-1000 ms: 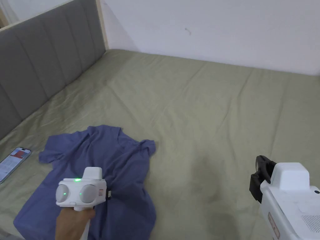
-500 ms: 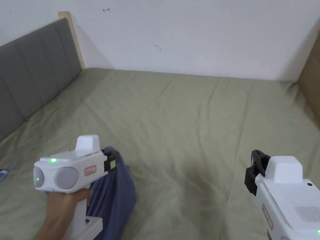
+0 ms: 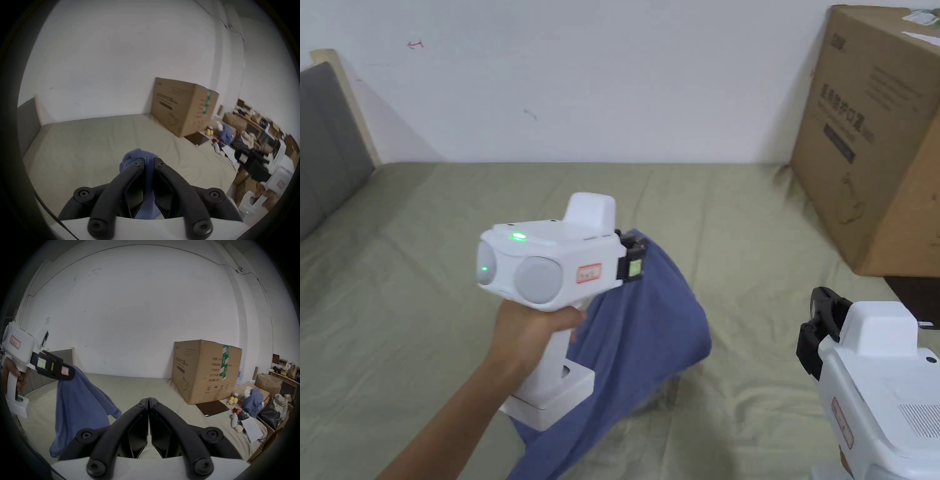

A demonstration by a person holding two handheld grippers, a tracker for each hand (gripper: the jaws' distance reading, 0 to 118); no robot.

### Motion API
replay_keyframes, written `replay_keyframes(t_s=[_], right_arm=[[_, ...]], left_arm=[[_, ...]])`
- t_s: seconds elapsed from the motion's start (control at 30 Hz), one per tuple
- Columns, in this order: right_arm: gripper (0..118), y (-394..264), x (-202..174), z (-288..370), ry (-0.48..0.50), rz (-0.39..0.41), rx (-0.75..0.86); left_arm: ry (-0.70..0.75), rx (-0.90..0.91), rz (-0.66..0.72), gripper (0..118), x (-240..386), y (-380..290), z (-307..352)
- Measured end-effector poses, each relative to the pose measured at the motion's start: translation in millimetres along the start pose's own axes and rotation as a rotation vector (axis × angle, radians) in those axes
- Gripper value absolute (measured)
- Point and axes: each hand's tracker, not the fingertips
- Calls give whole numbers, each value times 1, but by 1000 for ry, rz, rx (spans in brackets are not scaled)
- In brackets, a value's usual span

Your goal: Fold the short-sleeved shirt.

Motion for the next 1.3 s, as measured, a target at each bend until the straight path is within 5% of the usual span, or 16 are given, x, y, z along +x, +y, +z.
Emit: replay_keyframes(t_s=[0.23,0.63,0.73,0.8,0.87,1.07,1.3], right_arm=[[0,-10,29,9,-70,-7,-19],[0,-33,34,10,-79,-17,-88],[0,-32,34,10,-77,-14,-91],[0,-30,34,10,-76,-12,-88],[0,-27,33,9,-75,-10,-81],[0,-13,28,13,-63,-3,-47],[0,4,17,17,-40,-5,6]], left_arm=[[-127,-200,-54,8,45,-65,-78],[63,-615,-274,9,69,-187,-142],[69,-548,-227,36,60,-190,-136],[95,-494,-168,90,57,-178,-123],[107,-388,-95,118,54,-158,-99],[160,-24,49,118,29,-100,-24],[314,258,-4,118,6,-72,53]])
